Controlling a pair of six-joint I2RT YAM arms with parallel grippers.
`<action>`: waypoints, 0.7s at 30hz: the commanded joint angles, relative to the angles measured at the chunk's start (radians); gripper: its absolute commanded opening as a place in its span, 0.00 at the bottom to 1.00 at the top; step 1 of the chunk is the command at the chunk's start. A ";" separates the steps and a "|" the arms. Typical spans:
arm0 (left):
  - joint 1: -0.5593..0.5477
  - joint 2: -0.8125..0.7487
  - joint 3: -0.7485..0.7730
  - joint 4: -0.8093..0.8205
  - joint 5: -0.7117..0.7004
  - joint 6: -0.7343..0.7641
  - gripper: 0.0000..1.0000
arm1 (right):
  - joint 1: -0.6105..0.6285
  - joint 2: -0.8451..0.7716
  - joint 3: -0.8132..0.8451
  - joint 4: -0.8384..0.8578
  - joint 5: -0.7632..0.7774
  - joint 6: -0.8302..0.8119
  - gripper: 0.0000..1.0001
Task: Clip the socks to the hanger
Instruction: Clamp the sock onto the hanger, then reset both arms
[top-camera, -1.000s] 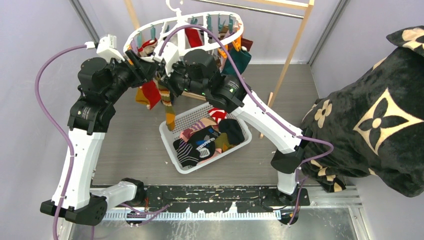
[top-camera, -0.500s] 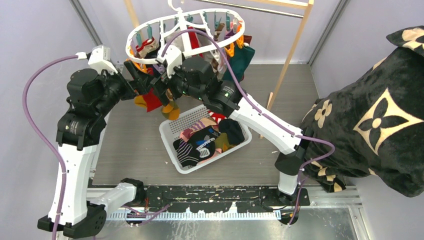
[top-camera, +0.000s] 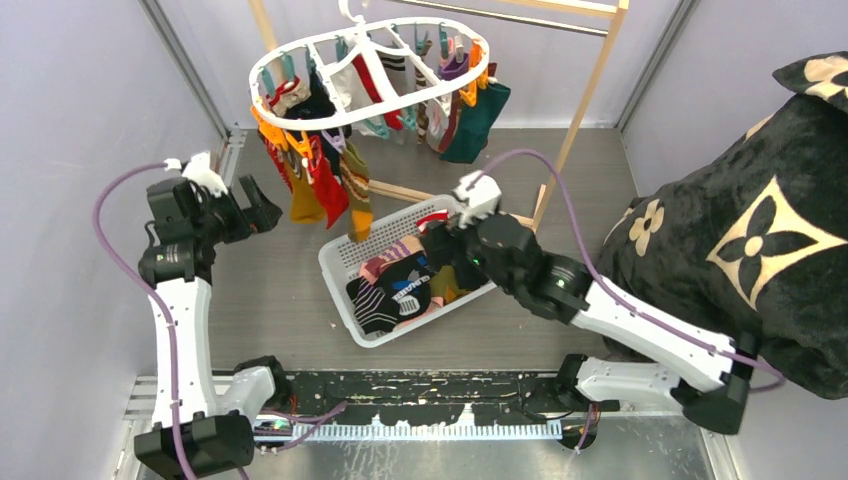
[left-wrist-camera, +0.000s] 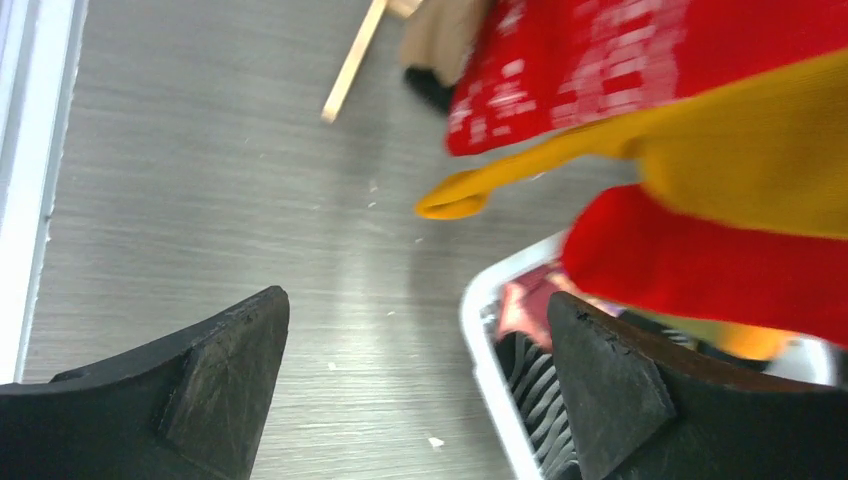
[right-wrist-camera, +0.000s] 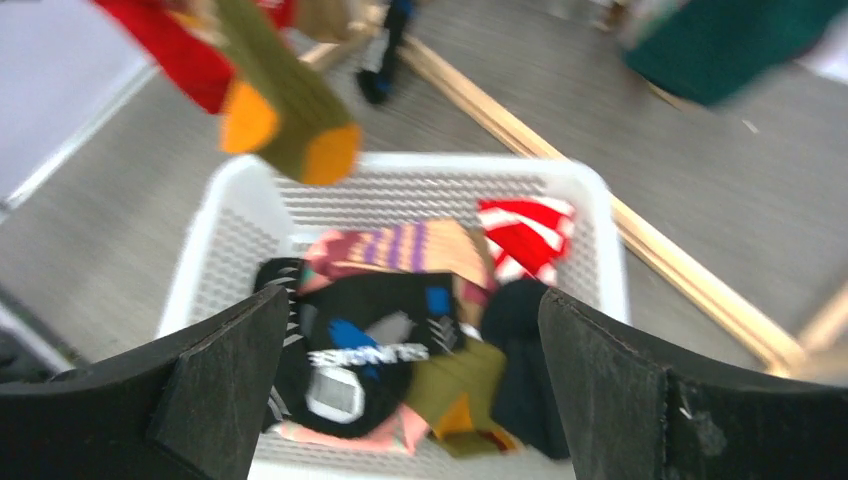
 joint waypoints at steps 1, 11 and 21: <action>0.056 -0.046 -0.202 0.230 0.040 0.137 1.00 | -0.061 -0.172 -0.192 0.029 0.323 0.175 1.00; 0.057 0.030 -0.696 0.812 0.001 0.169 1.00 | -0.390 -0.358 -0.646 0.262 0.734 0.281 1.00; 0.055 0.260 -0.853 1.298 -0.043 0.140 1.00 | -0.669 -0.256 -0.829 0.613 0.790 0.215 1.00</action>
